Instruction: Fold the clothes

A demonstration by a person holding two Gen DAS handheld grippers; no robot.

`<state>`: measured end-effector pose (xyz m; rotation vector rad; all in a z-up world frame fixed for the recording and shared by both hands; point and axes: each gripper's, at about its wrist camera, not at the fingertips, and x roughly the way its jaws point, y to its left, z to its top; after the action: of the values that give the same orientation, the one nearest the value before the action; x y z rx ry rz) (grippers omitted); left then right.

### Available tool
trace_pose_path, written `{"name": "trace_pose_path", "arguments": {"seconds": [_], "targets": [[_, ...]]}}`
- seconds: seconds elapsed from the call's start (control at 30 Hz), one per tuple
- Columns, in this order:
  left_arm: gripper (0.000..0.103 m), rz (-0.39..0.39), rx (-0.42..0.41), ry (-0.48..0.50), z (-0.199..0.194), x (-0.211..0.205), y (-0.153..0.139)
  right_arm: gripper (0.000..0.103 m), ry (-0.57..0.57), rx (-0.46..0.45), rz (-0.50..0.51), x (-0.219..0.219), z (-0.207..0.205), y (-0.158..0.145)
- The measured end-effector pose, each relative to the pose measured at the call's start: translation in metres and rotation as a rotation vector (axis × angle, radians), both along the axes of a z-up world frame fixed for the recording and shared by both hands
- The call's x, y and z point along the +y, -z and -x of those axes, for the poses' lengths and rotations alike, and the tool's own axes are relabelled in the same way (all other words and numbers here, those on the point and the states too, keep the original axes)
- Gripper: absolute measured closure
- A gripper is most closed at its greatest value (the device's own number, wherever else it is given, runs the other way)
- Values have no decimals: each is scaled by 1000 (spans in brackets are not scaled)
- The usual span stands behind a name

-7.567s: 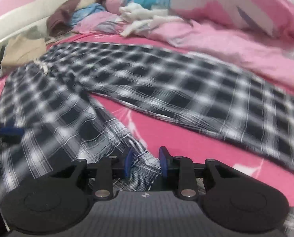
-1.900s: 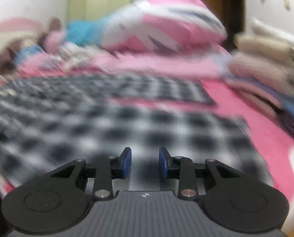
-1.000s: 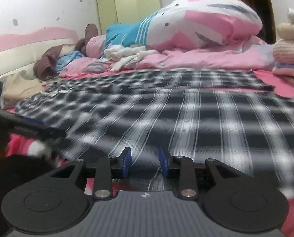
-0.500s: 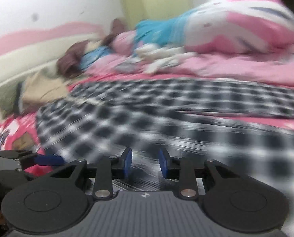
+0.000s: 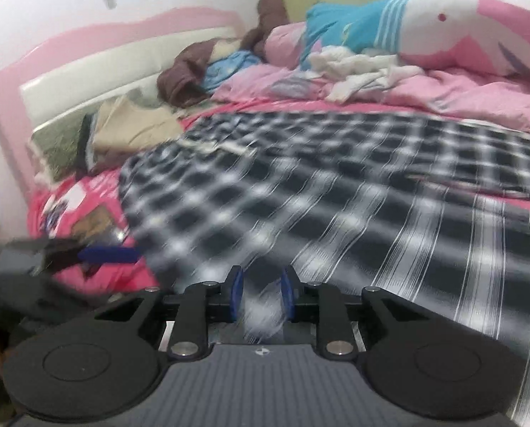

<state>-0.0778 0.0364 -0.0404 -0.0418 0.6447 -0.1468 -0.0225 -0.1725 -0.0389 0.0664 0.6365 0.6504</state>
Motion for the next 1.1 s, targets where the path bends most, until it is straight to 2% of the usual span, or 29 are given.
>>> {"name": "trace_pose_path", "arguments": {"seconds": [0.13,0.2,0.27,0.4,0.5,0.63,0.83,0.97,1.1], "targets": [[10,5,-9,-16,-2,2,-4,78,-60,85,-19,6,-6,10],[10,8,-3,-26,-6,3,-3,78,-104,112,-50,1,3,13],[10,11,3,-36,-9,4,-3,78,-96,121,-97,-13,12,10],[10,7,-4,-35,-17,0,-5,78,46,138,-194,-59,17,2],[10,1,9,-21,-24,-7,-1,78,166,137,-209,-86,16,-1],[10,-4,43,-4,-33,-16,7,77,259,151,-186,-106,17,5],[10,-26,73,-6,-30,-21,18,77,238,173,-89,-119,48,17],[9,-31,78,-10,-30,-22,18,76,217,194,-72,-130,69,10],[8,-35,81,-14,-30,-23,18,76,267,139,-87,-146,74,-6]]}}
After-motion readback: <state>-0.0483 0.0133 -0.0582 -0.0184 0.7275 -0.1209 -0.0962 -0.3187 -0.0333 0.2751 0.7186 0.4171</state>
